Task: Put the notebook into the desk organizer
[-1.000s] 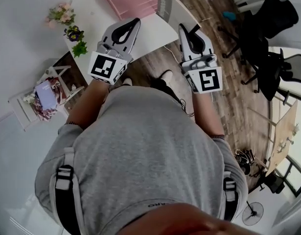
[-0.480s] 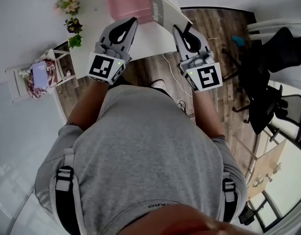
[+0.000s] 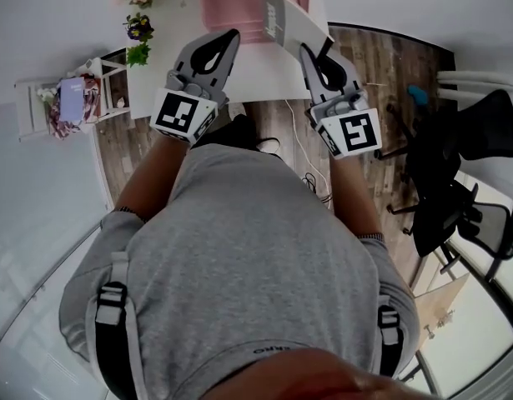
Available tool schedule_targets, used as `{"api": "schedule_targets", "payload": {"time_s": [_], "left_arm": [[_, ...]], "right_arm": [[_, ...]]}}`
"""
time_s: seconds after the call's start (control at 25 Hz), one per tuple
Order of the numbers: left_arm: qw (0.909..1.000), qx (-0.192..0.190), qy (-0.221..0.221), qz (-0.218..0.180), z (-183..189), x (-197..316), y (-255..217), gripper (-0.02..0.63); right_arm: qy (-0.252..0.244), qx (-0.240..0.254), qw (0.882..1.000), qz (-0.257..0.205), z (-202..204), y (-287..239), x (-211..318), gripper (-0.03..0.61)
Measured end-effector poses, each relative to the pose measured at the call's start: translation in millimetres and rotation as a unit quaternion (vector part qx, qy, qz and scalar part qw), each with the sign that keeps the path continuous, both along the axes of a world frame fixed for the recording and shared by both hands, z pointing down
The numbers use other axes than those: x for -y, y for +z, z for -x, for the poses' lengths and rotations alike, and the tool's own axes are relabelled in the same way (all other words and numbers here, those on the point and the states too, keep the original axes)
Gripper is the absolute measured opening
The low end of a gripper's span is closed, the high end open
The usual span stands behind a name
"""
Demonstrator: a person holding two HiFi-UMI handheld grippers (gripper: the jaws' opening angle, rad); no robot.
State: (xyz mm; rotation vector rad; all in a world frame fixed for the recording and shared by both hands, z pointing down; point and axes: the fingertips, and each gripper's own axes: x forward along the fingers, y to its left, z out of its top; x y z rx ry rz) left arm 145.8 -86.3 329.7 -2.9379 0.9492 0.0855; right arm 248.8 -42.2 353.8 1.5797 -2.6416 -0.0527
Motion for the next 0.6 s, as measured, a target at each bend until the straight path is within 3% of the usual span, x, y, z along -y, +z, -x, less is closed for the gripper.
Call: {"api": "schedule_targets", "payload": {"time_s": [0.6], "left_arm": [[0.9995,-0.025,-0.020,0.002,21,104,0,0.020]], "right_arm": [[-0.045,0.000,0.998,0.035,27,1,107,0.015]]}}
